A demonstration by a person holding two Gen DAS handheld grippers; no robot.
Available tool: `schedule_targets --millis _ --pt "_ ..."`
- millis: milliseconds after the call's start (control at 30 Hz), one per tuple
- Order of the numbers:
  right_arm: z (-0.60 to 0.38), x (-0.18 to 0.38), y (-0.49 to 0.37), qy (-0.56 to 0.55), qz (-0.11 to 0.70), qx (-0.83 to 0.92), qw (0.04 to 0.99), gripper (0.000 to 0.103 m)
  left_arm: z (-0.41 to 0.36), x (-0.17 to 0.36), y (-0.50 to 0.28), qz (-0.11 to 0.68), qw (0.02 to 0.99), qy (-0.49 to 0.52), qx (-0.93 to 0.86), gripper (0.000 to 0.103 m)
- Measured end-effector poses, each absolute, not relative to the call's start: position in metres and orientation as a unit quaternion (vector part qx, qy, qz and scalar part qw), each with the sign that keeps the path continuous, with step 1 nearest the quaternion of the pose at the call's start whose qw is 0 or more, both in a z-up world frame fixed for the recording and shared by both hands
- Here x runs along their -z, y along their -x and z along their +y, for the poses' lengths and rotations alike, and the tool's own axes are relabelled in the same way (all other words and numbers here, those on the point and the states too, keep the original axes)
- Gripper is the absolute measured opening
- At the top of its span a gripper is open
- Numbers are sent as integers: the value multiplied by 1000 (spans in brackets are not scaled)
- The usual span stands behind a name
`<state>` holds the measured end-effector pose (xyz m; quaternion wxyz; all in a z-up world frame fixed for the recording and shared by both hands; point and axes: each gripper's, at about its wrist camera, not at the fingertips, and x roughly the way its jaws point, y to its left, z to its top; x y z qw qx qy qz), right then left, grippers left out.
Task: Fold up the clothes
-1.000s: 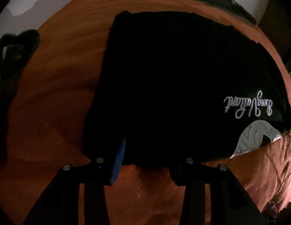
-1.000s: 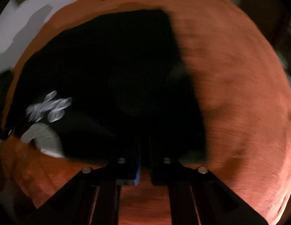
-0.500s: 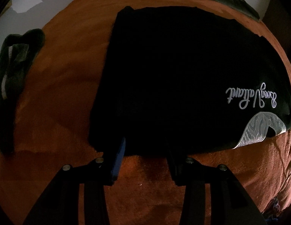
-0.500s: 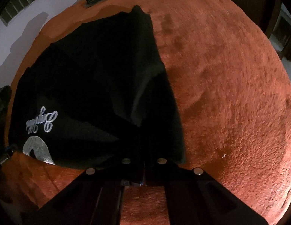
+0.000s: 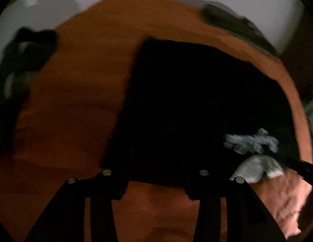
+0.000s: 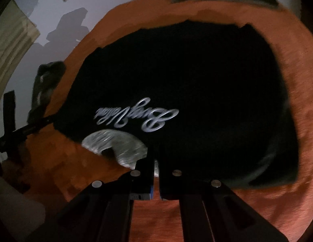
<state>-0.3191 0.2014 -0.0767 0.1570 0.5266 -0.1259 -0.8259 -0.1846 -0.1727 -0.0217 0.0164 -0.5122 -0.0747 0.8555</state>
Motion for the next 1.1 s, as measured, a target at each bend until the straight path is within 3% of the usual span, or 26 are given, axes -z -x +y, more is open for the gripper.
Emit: schedule_targets --millis 133,333,533,767,933,1100 --pt "186 88 321 -539 -146 809 183 2 -122 31 186 -61 136 524 -839 45" --pt "170 98 322 -550 -155 793 209 2 -81 51 218 -48 211 535 -816 45" --pt "165 113 324 -566 -163 777 222 2 -66 83 225 -23 209 558 -803 45" --pt "181 120 325 -565 -184 769 234 2 -67 80 224 -6 219 552 -804 45" --pt "220 127 323 -562 -227 770 200 0 -89 82 225 -24 191 558 -807 45" --pt "241 123 319 -555 -211 789 158 0 -96 83 226 -43 172 560 -809 45"
